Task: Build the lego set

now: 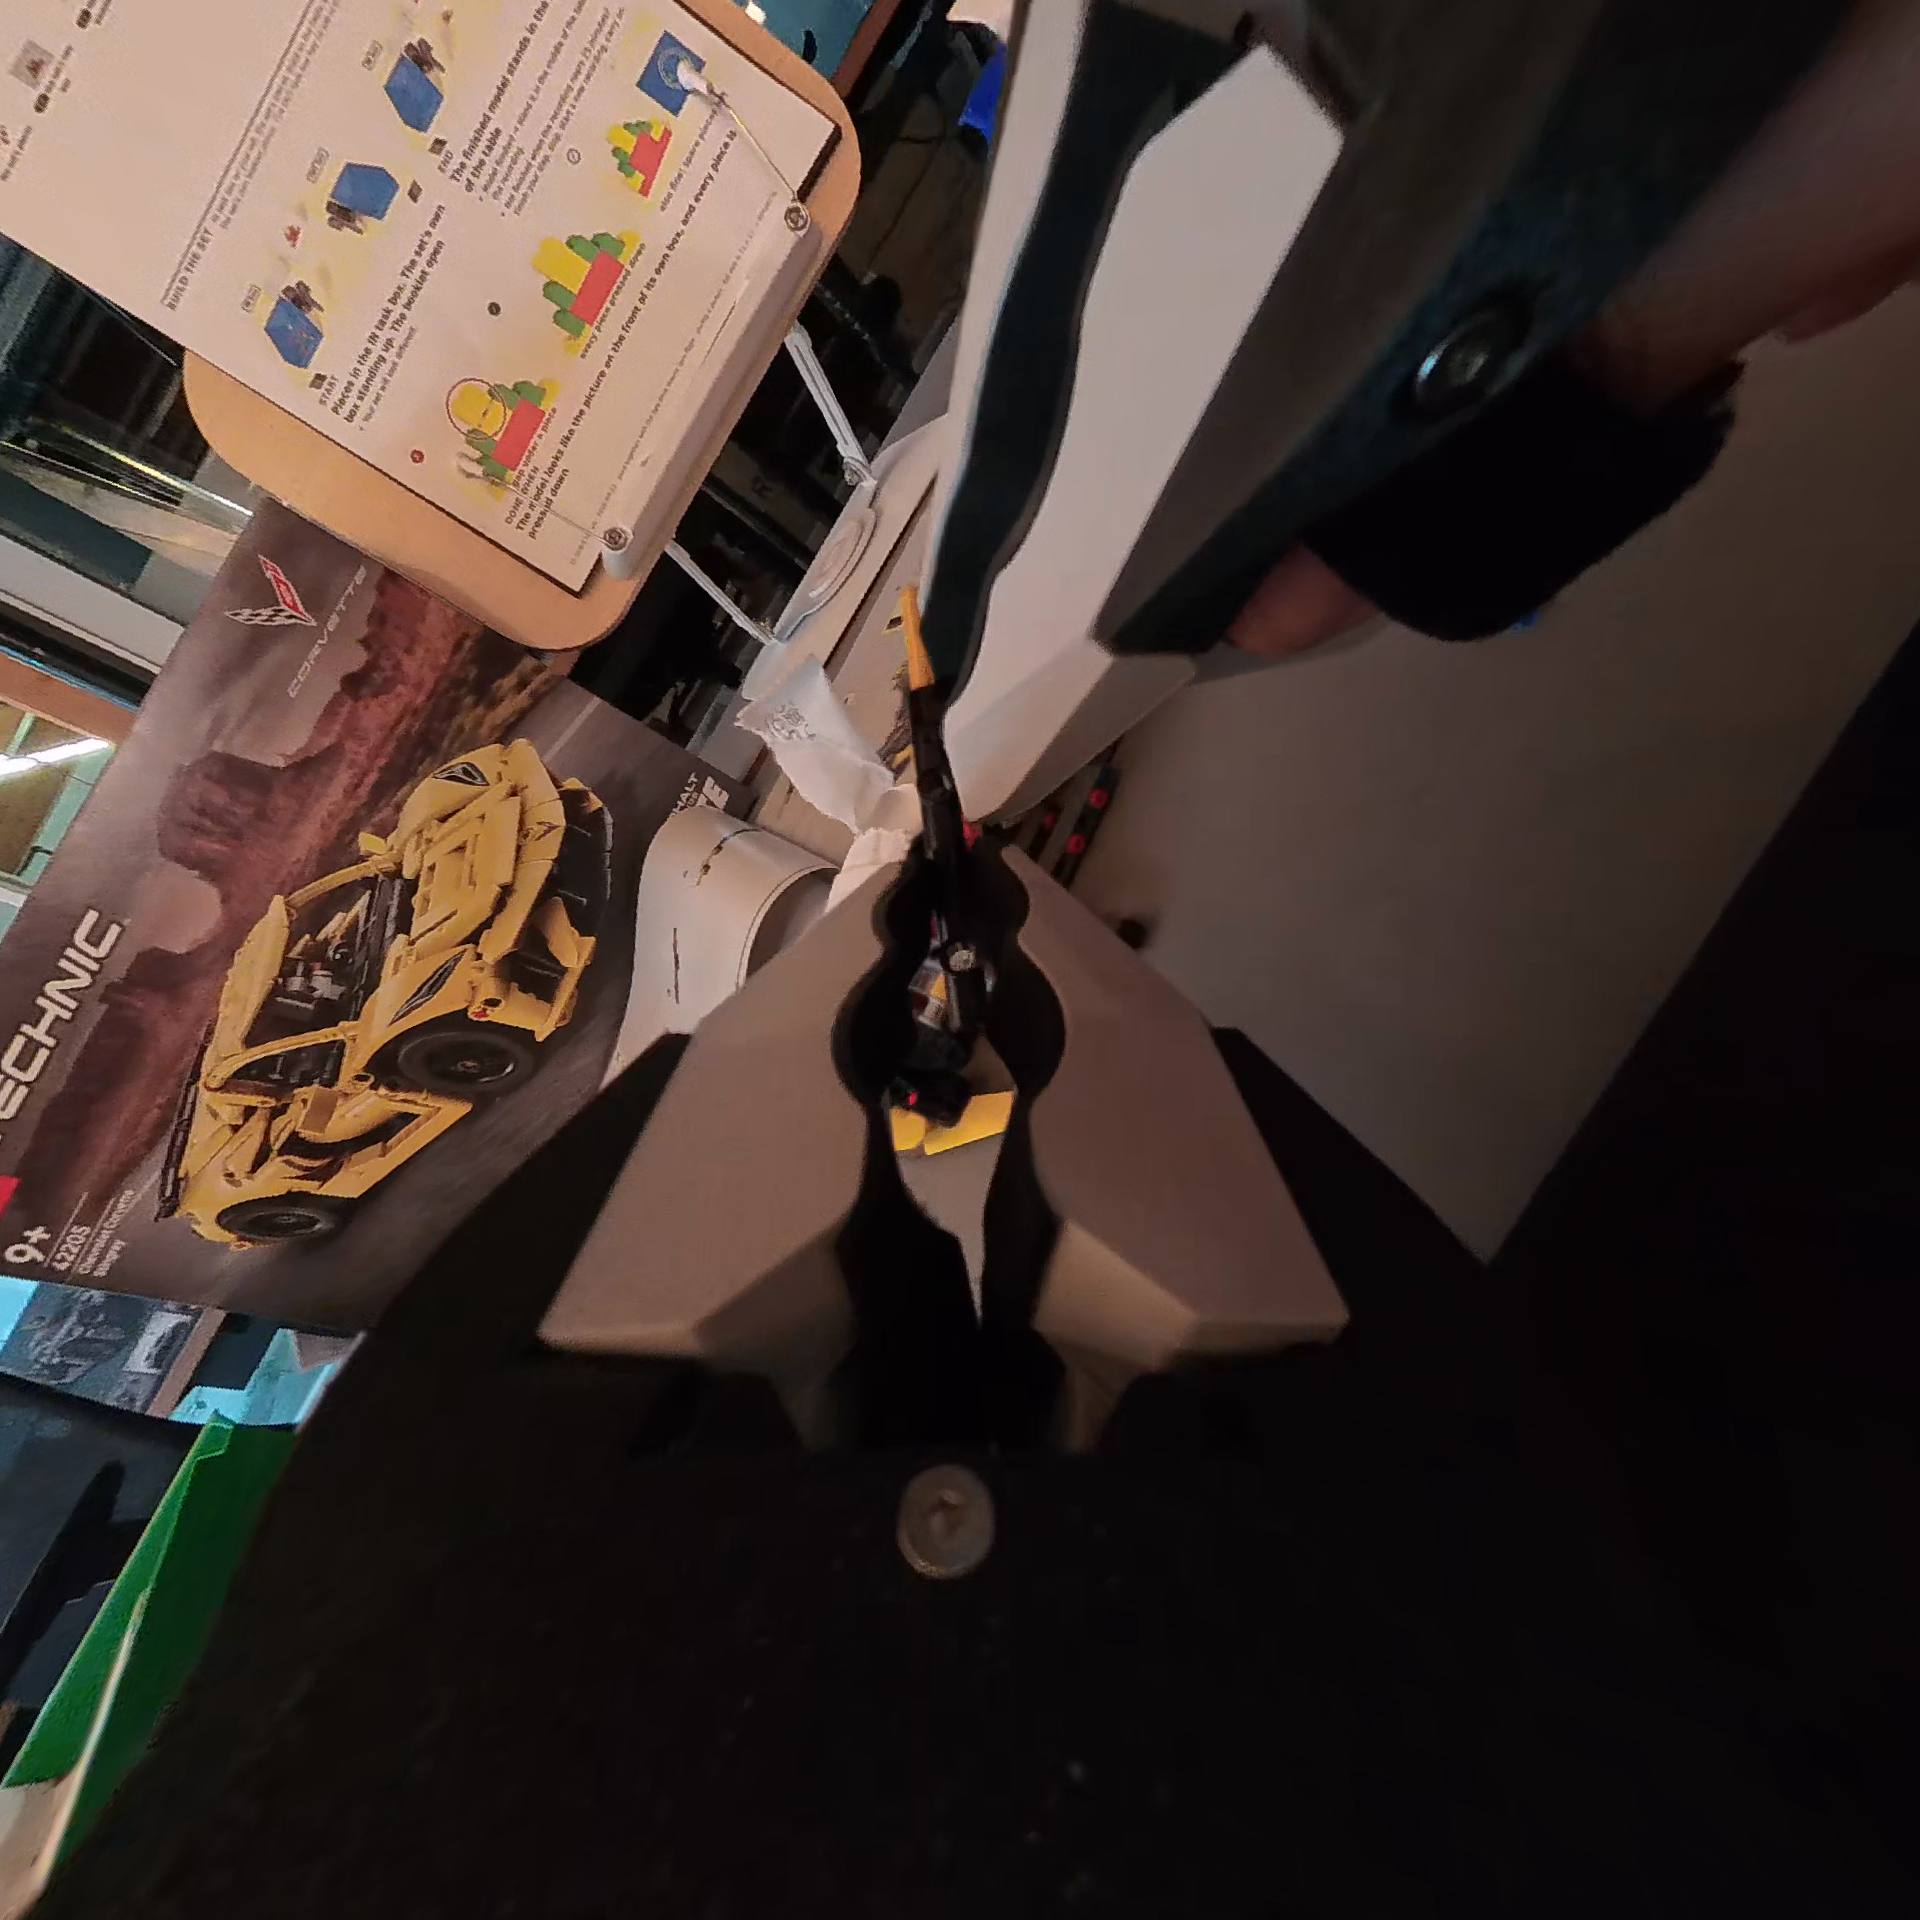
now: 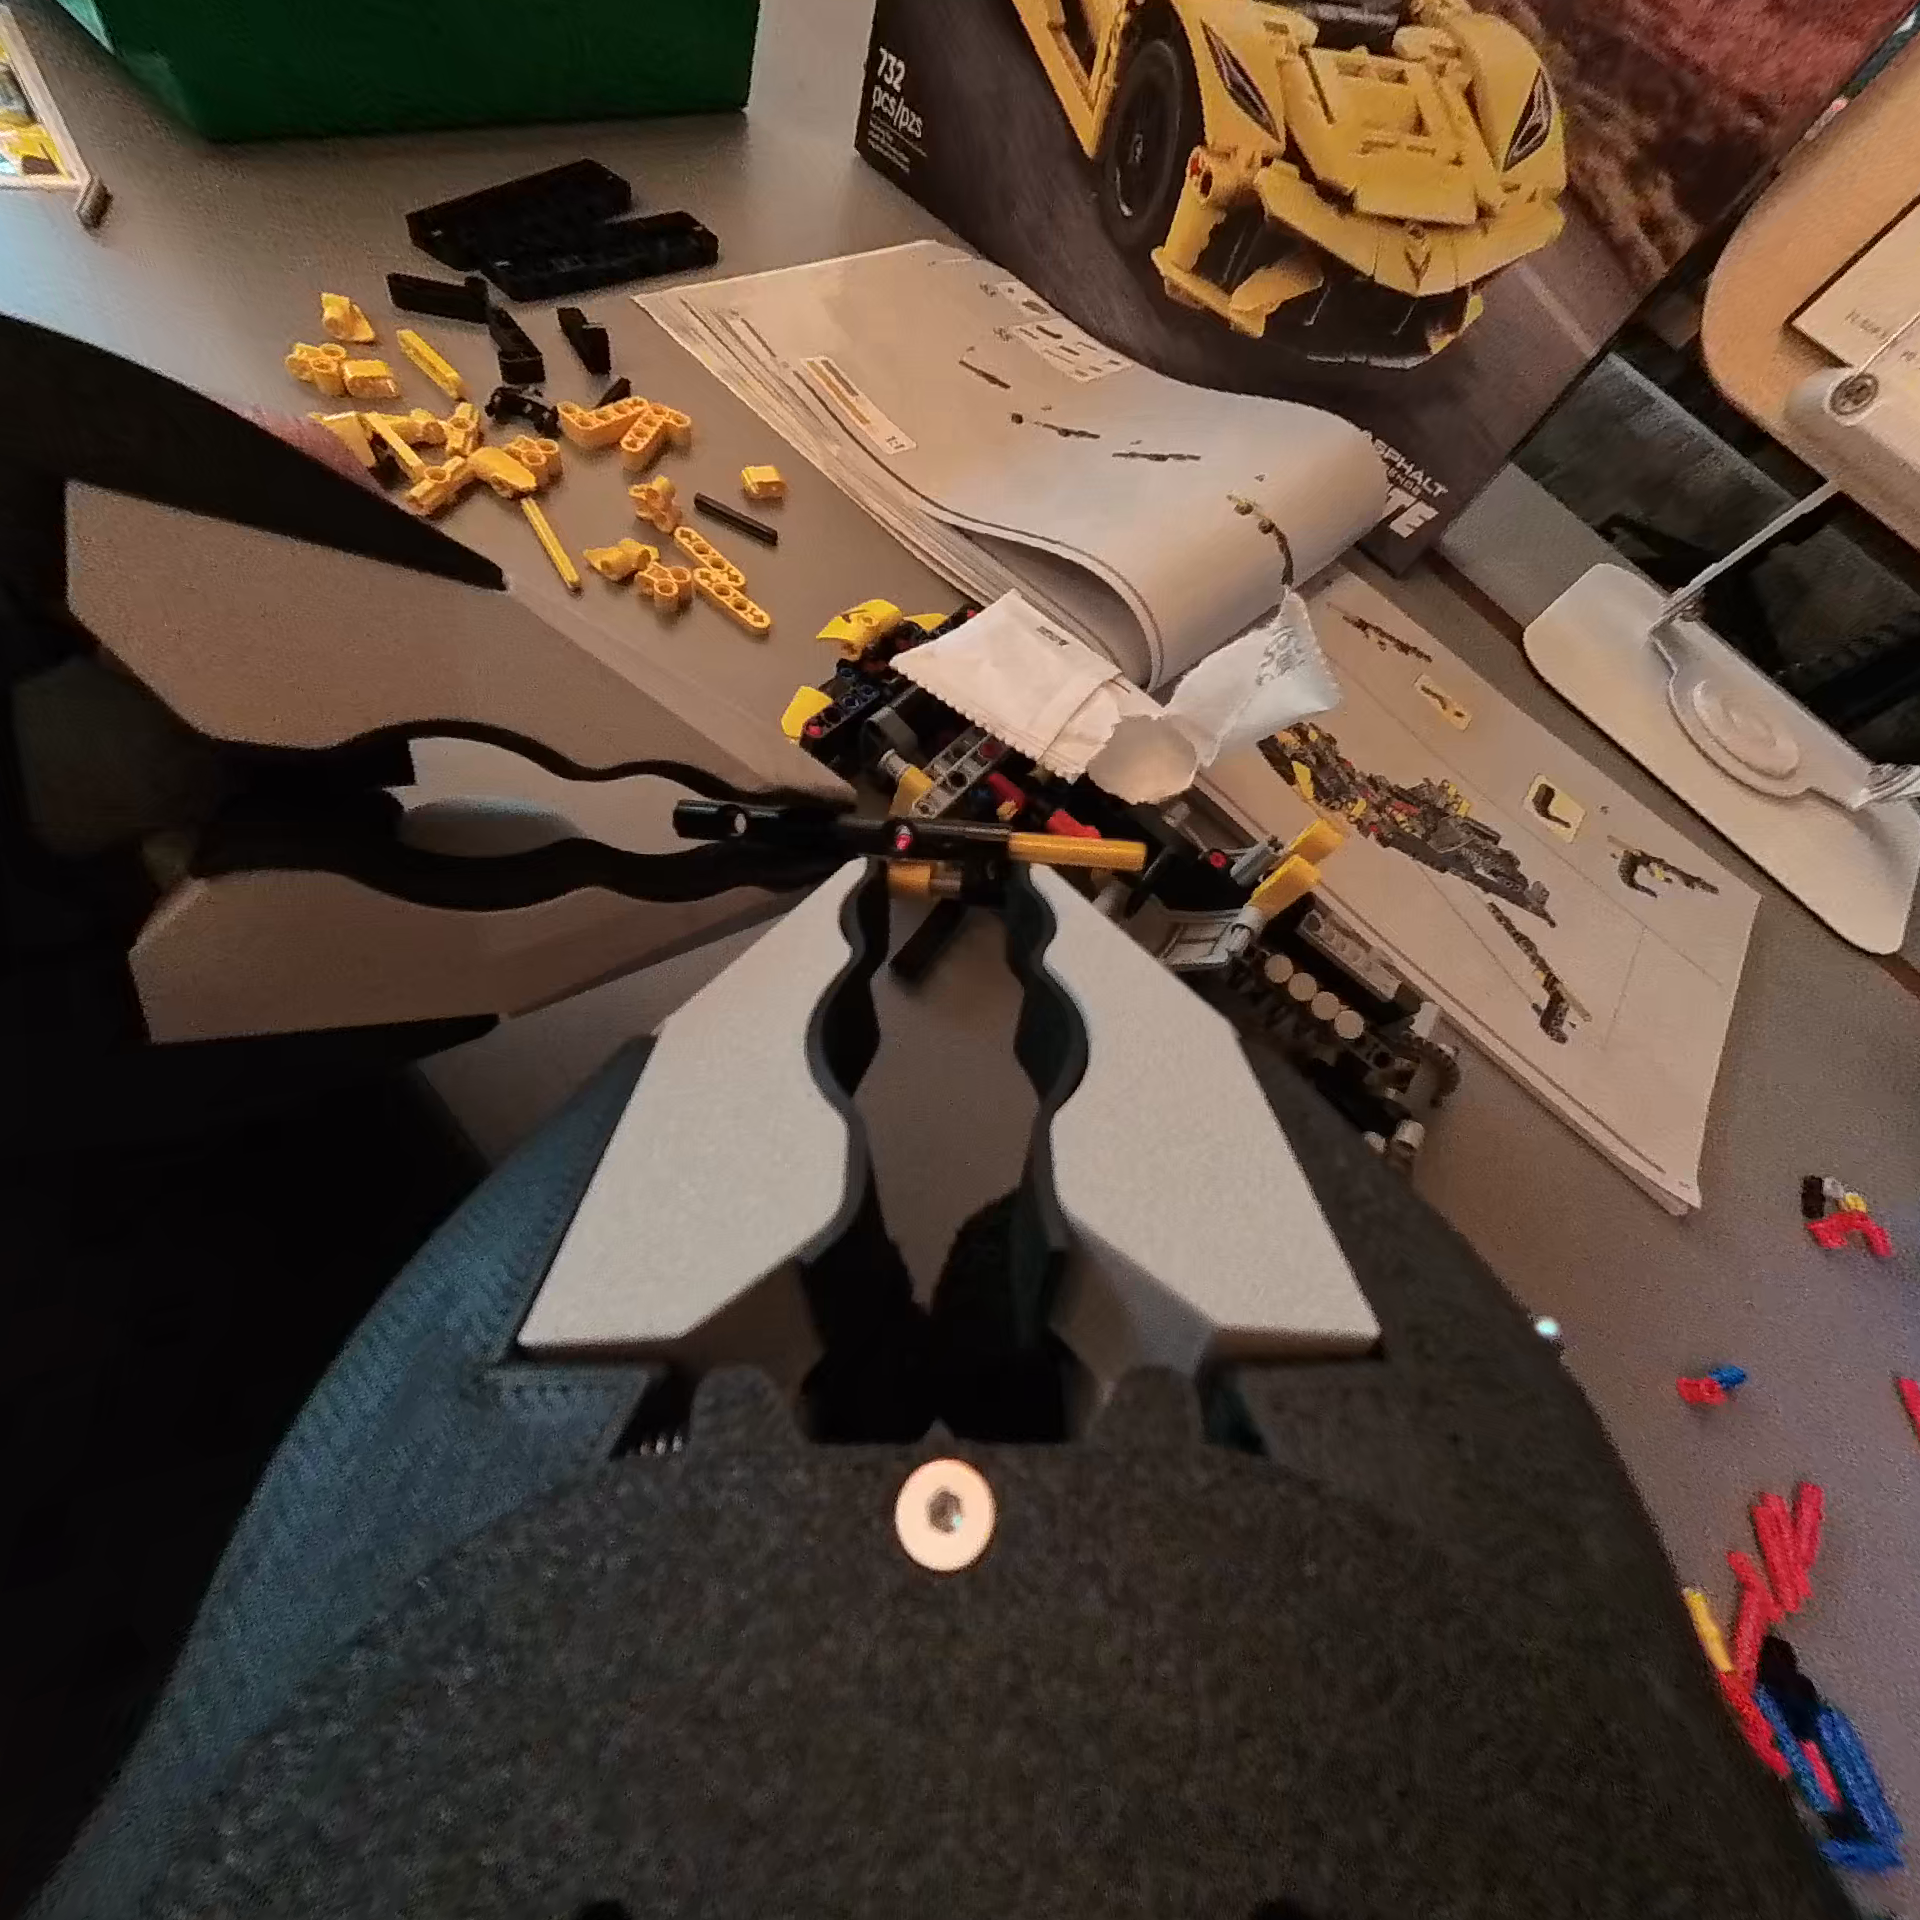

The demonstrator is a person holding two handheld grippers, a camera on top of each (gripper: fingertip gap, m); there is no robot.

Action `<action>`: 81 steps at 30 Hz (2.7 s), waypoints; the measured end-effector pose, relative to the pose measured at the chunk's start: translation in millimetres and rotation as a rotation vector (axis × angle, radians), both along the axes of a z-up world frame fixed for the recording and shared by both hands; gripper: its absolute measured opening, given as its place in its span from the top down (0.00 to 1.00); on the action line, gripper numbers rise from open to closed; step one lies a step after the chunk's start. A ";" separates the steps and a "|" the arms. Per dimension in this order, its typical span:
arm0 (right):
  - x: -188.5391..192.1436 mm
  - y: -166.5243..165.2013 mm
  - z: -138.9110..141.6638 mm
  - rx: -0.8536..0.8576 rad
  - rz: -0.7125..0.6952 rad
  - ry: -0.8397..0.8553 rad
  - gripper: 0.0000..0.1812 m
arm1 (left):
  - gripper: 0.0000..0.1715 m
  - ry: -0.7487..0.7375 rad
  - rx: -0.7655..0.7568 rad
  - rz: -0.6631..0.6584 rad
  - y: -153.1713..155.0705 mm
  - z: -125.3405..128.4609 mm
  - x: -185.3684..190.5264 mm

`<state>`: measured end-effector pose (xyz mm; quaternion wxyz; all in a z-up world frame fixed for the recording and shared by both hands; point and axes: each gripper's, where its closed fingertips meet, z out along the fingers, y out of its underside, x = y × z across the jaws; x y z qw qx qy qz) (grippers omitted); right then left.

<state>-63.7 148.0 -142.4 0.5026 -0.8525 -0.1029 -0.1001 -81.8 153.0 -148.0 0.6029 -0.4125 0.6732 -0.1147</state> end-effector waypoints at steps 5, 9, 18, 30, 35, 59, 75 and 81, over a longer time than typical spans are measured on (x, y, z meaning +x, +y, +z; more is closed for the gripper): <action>1.0 3.0 -1.1 0.008 -0.015 -0.012 0.87 | 0.98 0.005 0.005 0.011 1.5 -0.7 0.3; 4.9 3.5 1.4 0.030 -0.037 -0.108 0.83 | 0.98 0.008 -0.001 0.015 1.8 -1.4 0.0; 2.4 3.8 1.3 0.046 -0.026 -0.134 0.88 | 0.98 0.006 0.004 0.012 1.4 -0.7 0.6; 2.8 3.9 -0.5 0.040 -0.003 -0.199 0.88 | 0.97 0.014 0.032 0.015 0.4 -1.5 0.7; 2.6 5.1 -1.7 0.033 -0.005 -0.212 0.88 | 0.97 0.025 0.077 0.032 1.7 -1.2 0.1; 2.2 5.4 0.2 0.074 -0.012 -0.247 0.88 | 0.98 0.026 0.104 0.034 1.8 -1.3 1.1; 2.2 2.0 -1.5 0.061 -0.006 -0.221 0.88 | 0.97 0.031 0.182 0.028 -1.3 -0.6 1.0; 2.5 0.9 -1.2 0.073 0.012 -0.149 0.89 | 0.97 0.021 0.212 0.022 -2.7 1.6 1.0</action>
